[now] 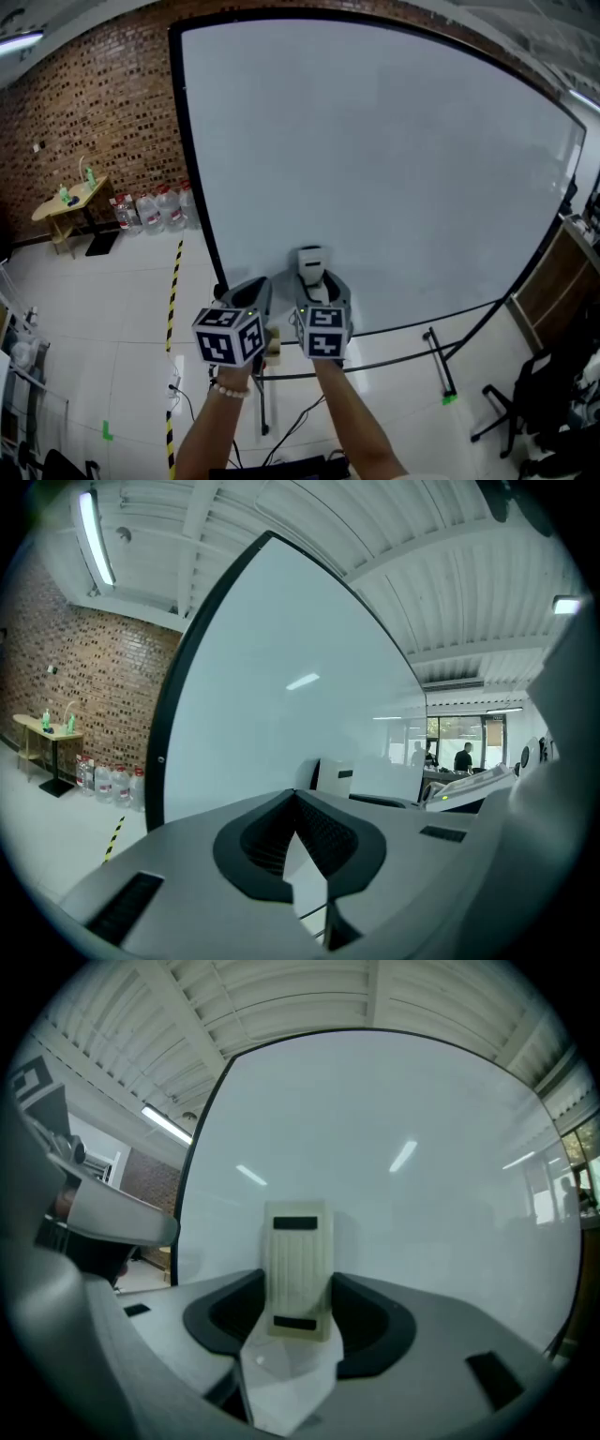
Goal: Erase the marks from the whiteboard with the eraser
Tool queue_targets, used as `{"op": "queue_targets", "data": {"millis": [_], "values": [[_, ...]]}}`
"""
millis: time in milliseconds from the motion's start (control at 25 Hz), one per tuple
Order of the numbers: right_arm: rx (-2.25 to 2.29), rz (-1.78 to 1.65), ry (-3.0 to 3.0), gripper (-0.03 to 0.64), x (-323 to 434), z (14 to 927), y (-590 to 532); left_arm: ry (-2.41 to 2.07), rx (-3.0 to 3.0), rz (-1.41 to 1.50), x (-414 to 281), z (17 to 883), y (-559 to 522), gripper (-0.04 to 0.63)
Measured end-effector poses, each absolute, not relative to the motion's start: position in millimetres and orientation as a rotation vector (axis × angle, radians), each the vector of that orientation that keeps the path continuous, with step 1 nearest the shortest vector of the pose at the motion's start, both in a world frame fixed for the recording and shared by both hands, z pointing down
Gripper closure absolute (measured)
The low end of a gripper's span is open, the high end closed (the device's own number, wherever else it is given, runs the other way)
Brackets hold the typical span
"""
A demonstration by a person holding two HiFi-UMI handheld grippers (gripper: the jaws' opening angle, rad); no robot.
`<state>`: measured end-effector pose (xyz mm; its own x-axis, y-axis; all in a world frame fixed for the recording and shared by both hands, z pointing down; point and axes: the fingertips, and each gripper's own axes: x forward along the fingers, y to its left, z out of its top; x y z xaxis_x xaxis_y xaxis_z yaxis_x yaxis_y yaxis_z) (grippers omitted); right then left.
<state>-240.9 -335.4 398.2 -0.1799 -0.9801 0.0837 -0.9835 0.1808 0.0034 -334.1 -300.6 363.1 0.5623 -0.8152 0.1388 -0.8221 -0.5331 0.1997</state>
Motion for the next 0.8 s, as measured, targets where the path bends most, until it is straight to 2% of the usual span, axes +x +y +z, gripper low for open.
{"op": "queue_targets", "data": {"millis": [800], "values": [[1.910,0.104,-2.390,0.368,-21.9,409.4,-341.7,-1.431,2.513,0.084,-116.5,371.5,-297.2,0.607]]}}
